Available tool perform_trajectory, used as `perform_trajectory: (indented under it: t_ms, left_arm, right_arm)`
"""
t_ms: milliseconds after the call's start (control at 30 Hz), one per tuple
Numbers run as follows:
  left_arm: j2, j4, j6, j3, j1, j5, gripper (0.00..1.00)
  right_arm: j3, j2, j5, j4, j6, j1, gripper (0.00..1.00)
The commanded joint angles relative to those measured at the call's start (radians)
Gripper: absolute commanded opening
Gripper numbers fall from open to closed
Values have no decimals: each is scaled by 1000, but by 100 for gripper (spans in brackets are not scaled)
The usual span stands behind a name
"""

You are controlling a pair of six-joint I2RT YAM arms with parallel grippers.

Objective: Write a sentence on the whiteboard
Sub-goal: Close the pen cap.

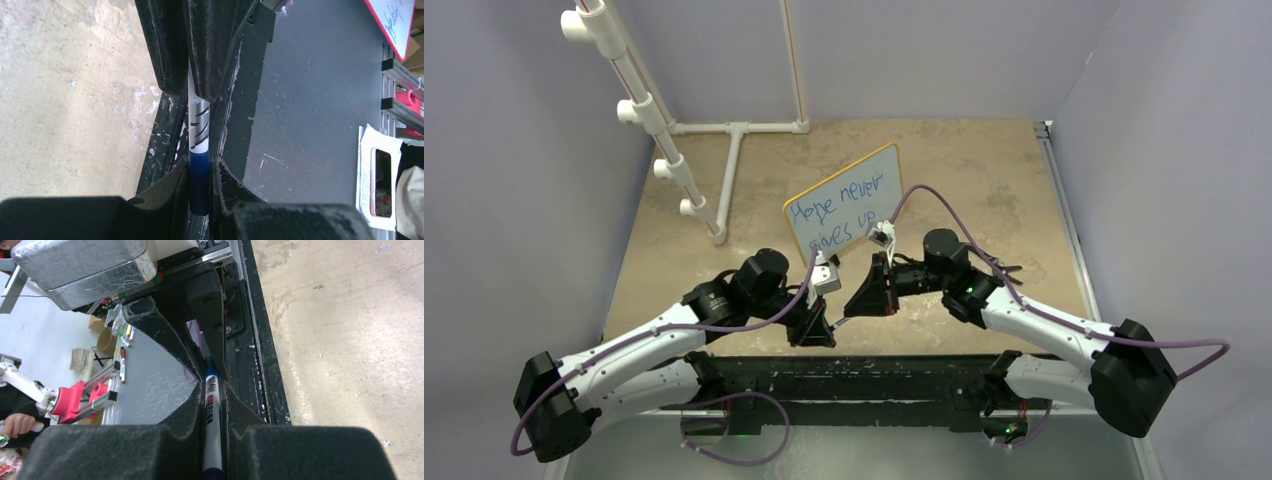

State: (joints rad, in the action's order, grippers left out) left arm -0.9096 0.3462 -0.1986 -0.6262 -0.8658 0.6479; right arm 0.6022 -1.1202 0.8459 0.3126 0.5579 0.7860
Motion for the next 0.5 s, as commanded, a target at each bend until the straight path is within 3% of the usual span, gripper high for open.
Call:
perform_trajectory:
  t_ms: [0,467]
  left_arm:
    - [12,-296,-17,-43,-1,-41,0]
    - [46,-380,-23,-42,-1,-80,0]
  right_arm:
    - [-30,-34,-9,149,63,76,0]
    - [-43,-101,5,124,56,124,0]
